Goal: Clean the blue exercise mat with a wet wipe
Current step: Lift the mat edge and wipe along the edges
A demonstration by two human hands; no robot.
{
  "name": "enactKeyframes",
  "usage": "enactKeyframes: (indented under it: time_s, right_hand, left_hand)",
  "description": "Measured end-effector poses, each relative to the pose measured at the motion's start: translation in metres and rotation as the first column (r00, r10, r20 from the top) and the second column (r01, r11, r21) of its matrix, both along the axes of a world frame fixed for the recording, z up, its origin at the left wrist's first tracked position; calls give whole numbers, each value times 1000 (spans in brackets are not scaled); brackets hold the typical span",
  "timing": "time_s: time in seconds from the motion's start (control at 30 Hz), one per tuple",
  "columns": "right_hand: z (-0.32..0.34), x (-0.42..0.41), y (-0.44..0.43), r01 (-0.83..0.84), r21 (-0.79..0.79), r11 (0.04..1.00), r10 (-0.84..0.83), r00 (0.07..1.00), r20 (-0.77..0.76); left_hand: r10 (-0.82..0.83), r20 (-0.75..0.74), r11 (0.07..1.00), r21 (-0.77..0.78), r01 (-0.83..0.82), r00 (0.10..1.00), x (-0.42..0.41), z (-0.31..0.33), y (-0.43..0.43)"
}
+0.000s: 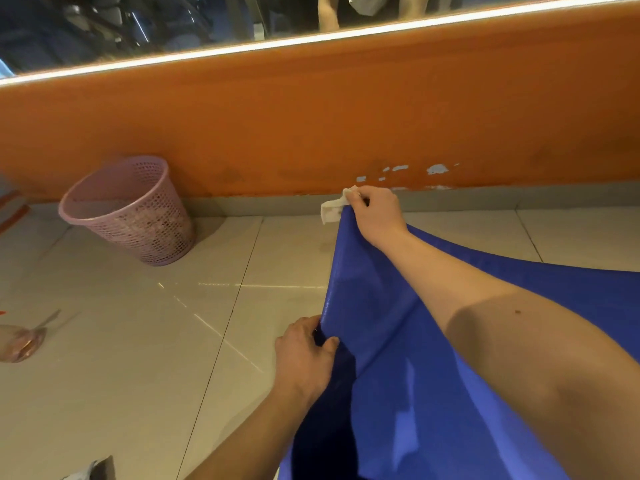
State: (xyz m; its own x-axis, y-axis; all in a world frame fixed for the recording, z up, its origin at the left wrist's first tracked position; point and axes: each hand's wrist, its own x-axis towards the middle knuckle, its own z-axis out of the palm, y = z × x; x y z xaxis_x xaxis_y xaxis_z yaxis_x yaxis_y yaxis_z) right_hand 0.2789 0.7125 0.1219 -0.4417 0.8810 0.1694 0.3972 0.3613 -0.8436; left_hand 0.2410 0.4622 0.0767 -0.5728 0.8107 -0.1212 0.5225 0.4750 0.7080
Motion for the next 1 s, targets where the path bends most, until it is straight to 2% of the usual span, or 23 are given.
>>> enactKeyframes:
  time_s: [0.07, 0.13, 0.23, 0.27, 0.33, 0.4, 0.5, 0.6, 0.67, 0.8, 0.9, 1.0]
  right_hand:
    - [4, 5, -3, -9, -22, 1000, 9, 999, -34]
    - [7, 12, -10, -18, -16, 1000, 18, 999, -46]
    - [12, 23, -22, -62, 29, 998, 64, 997, -48]
    - [14, 27, -26, -86, 25, 996, 87, 994, -59]
    - [20, 35, -28, -147, 28, 989, 149, 984, -93]
    - [26, 46, -25, -170, 60, 984, 175, 981, -82]
    - [23, 66, -13, -99, 125, 987, 96, 995, 29]
    - [11, 92, -9, -68, 56, 996, 61, 990, 124]
    - [11, 105, -13, -73, 22, 997, 70, 990, 122]
    - [33, 111, -39, -299, -39, 953, 300, 954, 16]
    - [36, 117, -53, -421, 40, 906, 418, 907, 53]
    - [30, 134, -56, -420, 205, 884, 386, 904, 186]
  left_hand:
    - [30, 83, 1000, 6, -30, 996, -8, 11, 16]
    - [36, 130, 996, 77, -46, 991, -14, 25, 42]
    - [-44, 247, 980, 199, -6, 968, -18, 54, 84]
    - [-88, 241, 972, 234, 30, 967, -18, 64, 96]
    - [-119, 93, 968, 234, 94, 989, -16, 73, 113]
    - [-95, -42, 983, 154, 101, 995, -13, 74, 119]
    - [-59, -123, 993, 94, 71, 991, -7, 75, 114]
    - [-99, -192, 993, 46, 110, 976, -2, 77, 104]
    - [-125, -235, 990, 30, 136, 964, 2, 81, 99]
    - [-171, -321, 984, -10, 177, 932, 9, 92, 96]
    - [-190, -357, 981, -27, 193, 914, 11, 97, 87]
    - [-222, -392, 974, -38, 225, 893, 16, 102, 76]
